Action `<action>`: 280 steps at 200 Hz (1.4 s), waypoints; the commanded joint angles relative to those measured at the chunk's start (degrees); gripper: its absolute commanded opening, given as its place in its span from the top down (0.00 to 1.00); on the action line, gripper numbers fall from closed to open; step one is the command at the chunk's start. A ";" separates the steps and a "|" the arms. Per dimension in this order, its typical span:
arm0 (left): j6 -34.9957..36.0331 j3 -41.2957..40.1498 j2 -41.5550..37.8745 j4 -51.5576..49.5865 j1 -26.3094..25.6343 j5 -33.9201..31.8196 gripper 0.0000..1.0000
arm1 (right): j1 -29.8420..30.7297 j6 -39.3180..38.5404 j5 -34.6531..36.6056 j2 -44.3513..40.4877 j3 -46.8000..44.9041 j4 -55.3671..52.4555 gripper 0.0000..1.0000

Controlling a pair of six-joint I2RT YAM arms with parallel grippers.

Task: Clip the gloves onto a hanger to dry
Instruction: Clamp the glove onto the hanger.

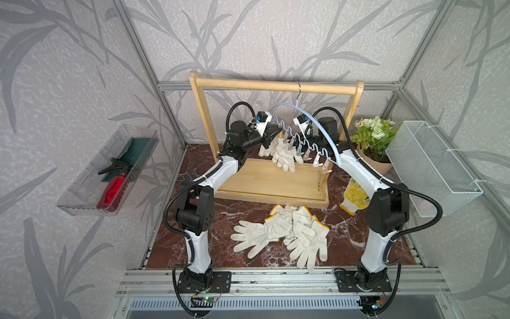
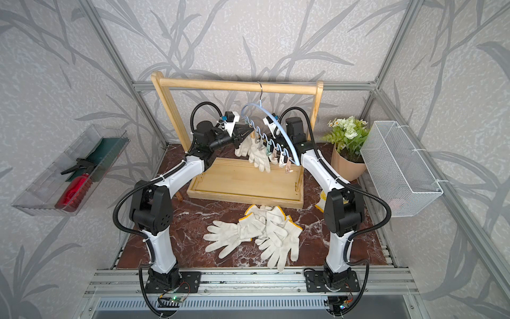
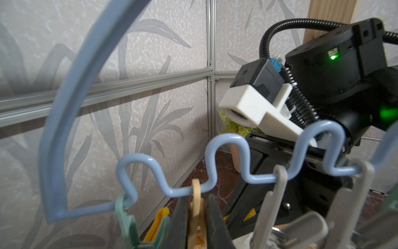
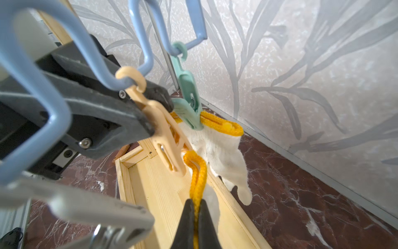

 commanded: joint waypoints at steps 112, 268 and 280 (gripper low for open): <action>-7.72 -1.04 -0.81 2.63 3.53 18.12 1.00 | -0.04 -8.02 -16.94 3.54 4.07 -3.36 1.00; -12.59 1.22 1.27 4.47 4.49 24.87 1.00 | -0.64 -8.81 -25.82 3.26 5.69 0.99 1.00; -12.61 1.24 1.30 4.63 4.58 24.82 1.00 | -0.76 -8.99 -26.48 3.00 5.45 1.12 1.00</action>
